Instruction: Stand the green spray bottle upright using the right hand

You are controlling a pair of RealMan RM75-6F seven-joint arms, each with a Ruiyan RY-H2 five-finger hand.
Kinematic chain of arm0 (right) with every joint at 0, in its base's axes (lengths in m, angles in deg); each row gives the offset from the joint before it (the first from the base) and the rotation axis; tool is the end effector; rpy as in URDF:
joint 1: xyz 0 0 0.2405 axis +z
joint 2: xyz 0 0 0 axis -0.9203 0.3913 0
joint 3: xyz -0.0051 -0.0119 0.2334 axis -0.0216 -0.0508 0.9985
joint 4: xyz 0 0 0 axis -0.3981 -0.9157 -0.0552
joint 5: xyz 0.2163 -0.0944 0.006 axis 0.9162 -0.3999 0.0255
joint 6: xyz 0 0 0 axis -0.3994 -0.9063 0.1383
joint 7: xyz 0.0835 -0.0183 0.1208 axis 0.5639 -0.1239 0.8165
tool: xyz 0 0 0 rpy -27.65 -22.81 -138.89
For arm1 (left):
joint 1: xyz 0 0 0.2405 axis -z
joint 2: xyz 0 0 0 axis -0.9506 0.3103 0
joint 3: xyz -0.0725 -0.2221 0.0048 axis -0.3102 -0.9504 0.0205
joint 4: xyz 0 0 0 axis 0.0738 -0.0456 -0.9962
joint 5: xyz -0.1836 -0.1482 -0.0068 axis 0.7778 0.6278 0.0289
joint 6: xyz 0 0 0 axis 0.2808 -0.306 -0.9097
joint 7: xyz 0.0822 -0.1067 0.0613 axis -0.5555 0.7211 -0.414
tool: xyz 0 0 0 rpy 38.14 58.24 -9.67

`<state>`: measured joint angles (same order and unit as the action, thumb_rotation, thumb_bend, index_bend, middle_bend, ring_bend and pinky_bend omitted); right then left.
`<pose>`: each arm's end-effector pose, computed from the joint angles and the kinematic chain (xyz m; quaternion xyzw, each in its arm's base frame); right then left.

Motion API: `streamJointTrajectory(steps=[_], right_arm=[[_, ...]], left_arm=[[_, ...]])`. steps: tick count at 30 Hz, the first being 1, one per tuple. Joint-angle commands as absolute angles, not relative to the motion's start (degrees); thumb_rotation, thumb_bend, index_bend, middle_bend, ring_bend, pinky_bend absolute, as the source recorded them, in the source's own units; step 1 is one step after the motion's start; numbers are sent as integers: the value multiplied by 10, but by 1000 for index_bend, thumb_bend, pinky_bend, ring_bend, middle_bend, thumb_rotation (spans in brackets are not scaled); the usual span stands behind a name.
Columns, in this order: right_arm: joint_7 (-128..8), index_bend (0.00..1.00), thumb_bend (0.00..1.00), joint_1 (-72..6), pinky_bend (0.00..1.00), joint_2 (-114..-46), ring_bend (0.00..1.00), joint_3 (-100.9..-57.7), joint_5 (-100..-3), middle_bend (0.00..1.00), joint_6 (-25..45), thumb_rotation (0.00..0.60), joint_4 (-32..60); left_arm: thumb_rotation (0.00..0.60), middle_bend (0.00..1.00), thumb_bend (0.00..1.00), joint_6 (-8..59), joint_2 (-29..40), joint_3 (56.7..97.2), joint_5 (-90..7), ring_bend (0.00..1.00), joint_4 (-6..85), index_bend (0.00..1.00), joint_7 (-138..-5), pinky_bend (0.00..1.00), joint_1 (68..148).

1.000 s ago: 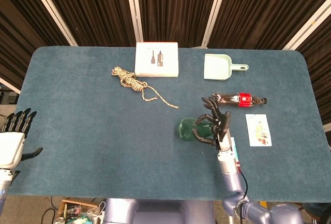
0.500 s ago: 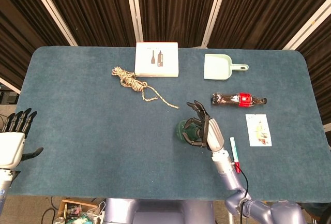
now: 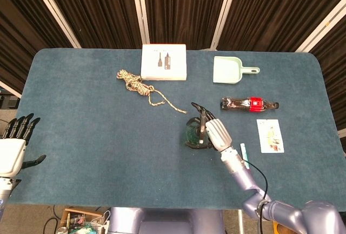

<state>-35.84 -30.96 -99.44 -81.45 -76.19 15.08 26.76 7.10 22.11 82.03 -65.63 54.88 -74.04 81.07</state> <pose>-0.1553 -0.3255 -0.0655 0.6171 -0.4683 0.5652 0.2836 -0.3014 0.2106 0.1144 -0.6260 -0.3550 -0.3739 0.5850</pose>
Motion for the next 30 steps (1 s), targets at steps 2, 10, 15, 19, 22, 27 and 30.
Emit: streamJointTrajectory(steps=[2, 10, 15, 19, 22, 27, 30], right_arm=[[-403, 73, 190, -297, 107, -946, 0, -797, -723, 0, 99, 600, 201], [-455, 0, 159, -295, 91, -902, 0, -783, -689, 0, 71, 600, 127], [-475, 0, 143, -297, 79, -882, 0, -782, -681, 0, 66, 600, 96], [-492, 0, 139, -299, 76, -869, 0, -781, -678, 0, 67, 600, 76], [-496, 0, 136, -302, 76, -864, 0, -780, -683, 0, 76, 600, 64], [-505, 0, 125, -315, 63, -851, 0, -786, -693, 0, 100, 600, 37], [-518, 0, 120, -328, 33, -829, 0, -793, -698, 0, 114, 600, 15]], left_arm=[[600, 0, 20, 68, 223, 821, -659, 0, 547, 81, -733, 0, 809], [600, 0, 44, 61, 227, 822, -668, 0, 545, 92, -716, 0, 808], [600, 0, 43, 57, 227, 823, -670, 0, 544, 92, -713, 0, 807], [600, 0, 42, 56, 227, 824, -673, 0, 545, 91, -713, 0, 807], [600, 0, 42, 54, 227, 824, -674, 0, 546, 83, -713, 0, 806], [600, 0, 41, 52, 227, 825, -676, 0, 545, 78, -712, 0, 805], [600, 0, 41, 50, 228, 825, -678, 0, 546, 77, -712, 0, 804]])
